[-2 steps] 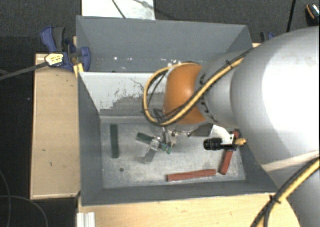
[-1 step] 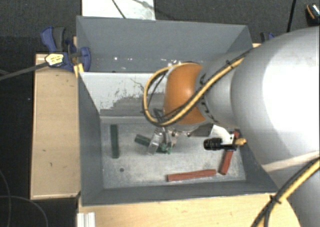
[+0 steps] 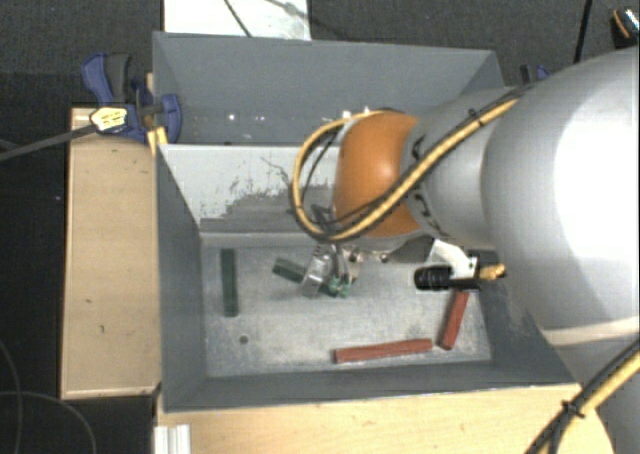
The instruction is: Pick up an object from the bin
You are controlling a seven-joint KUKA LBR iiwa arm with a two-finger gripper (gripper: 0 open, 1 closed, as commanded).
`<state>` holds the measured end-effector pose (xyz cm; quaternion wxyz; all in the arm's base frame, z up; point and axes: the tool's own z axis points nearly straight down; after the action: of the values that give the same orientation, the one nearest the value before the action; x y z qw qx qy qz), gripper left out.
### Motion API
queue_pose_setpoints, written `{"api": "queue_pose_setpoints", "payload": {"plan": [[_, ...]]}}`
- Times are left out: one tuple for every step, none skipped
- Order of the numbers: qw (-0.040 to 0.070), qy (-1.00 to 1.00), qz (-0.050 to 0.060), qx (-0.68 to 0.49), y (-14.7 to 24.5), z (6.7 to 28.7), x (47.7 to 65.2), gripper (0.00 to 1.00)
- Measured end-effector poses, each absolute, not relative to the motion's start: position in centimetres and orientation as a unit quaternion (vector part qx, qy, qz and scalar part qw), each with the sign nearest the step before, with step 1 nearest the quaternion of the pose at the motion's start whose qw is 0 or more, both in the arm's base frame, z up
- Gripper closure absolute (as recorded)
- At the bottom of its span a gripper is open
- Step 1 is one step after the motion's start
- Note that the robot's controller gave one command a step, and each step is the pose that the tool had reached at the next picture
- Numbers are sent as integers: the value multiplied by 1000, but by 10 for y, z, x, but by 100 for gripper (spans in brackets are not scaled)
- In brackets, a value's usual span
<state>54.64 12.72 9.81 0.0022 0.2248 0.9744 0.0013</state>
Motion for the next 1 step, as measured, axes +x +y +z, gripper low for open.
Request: {"api": "queue_pose_setpoints", "payload": {"plan": [[3, 975, 2, 223, 127, 132, 547, 100]]}}
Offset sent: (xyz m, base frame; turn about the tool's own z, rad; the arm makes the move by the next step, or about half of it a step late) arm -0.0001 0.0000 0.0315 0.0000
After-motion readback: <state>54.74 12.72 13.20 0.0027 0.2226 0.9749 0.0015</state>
